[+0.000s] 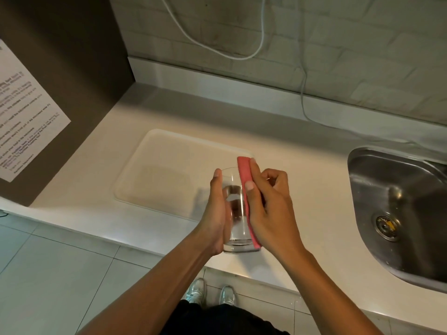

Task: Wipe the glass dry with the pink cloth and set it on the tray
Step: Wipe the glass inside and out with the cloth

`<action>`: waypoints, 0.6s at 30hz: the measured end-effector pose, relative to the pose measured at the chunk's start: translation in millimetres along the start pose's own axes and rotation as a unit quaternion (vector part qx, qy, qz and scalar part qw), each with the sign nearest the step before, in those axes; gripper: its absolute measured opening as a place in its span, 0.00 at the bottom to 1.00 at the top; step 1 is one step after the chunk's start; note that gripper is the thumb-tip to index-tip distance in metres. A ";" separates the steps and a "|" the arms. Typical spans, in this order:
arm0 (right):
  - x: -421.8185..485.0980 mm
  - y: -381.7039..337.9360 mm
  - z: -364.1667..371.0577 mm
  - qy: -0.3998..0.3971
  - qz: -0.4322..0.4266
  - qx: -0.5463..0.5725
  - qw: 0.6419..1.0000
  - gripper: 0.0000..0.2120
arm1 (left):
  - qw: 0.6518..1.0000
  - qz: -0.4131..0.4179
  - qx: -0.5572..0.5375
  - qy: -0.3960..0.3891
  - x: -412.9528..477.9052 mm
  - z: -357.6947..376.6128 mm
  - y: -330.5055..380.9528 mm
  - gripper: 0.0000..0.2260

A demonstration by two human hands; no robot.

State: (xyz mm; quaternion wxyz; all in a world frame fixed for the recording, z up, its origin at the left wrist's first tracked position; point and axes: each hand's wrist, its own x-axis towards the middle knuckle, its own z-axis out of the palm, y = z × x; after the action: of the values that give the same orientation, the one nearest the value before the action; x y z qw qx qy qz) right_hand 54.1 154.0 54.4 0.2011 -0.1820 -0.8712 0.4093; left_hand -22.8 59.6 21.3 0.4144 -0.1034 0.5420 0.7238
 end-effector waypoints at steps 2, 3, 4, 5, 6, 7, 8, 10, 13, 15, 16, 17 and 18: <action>-15.8 -3.1 3.4 -0.023 -0.057 -0.034 0.998 0.22 | 1.000 0.006 -0.025 -0.013 4.1 -5.6 4.5 0.38; -27.2 -0.5 4.1 -0.039 -0.077 -0.052 0.995 0.23 | 0.999 0.007 -0.034 -0.016 5.9 -9.2 6.6 0.39; -36.2 3.7 3.3 -0.050 -0.083 -0.058 0.994 0.23 | 0.999 0.007 -0.036 -0.015 7.0 -11.9 7.4 0.40; -39.1 7.3 0.9 -0.054 -0.073 -0.050 0.995 0.22 | 0.999 0.003 -0.032 -0.012 6.5 -12.7 6.7 0.40; -35.7 9.1 -1.8 -0.054 -0.047 -0.028 0.997 0.22 | 1.000 -0.004 -0.027 -0.006 6.0 -12.3 4.6 0.39; -28.0 10.4 -3.3 -0.049 -0.012 -0.005 0.999 0.22 | 1.000 -0.010 -0.022 -0.004 5.5 -10.8 1.2 0.39; -18.2 10.7 -3.4 -0.040 0.023 0.010 0.999 0.21 | 1.000 -0.016 -0.021 -0.009 5.2 -8.2 -2.0 0.38; -5.3 3.3 -1.5 -0.025 0.039 0.007 0.999 0.21 | 0.999 -0.021 -0.037 -0.024 4.6 -3.6 -5.3 0.38; -25.7 -8.1 2.2 -0.042 -0.052 -0.052 0.996 0.22 | 0.997 0.002 -0.061 -0.042 9.2 -8.5 4.6 0.40; -48.2 -2.9 0.6 -0.068 -0.084 -0.078 0.991 0.23 | 0.998 0.012 -0.053 -0.034 13.3 -15.3 11.0 0.41; -52.2 0.3 -2.0 -0.075 -0.075 -0.069 0.992 0.22 | 0.999 0.015 -0.042 -0.023 14.2 -16.9 11.3 0.39; -50.0 2.4 -4.5 -0.078 -0.055 -0.049 0.994 0.22 | 0.999 0.011 -0.034 -0.017 14.0 -16.9 9.3 0.39; -43.5 3.8 -5.6 -0.077 -0.029 -0.026 0.996 0.21 | 1.000 -0.001 -0.027 -0.011 12.1 -14.5 7.3 0.39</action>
State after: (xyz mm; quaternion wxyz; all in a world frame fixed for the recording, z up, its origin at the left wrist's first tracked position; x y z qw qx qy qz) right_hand 94.6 138.8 45.9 0.1403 -0.1298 -0.8995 0.3930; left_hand -40.0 52.4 13.5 0.4176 -0.1075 0.5175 0.7390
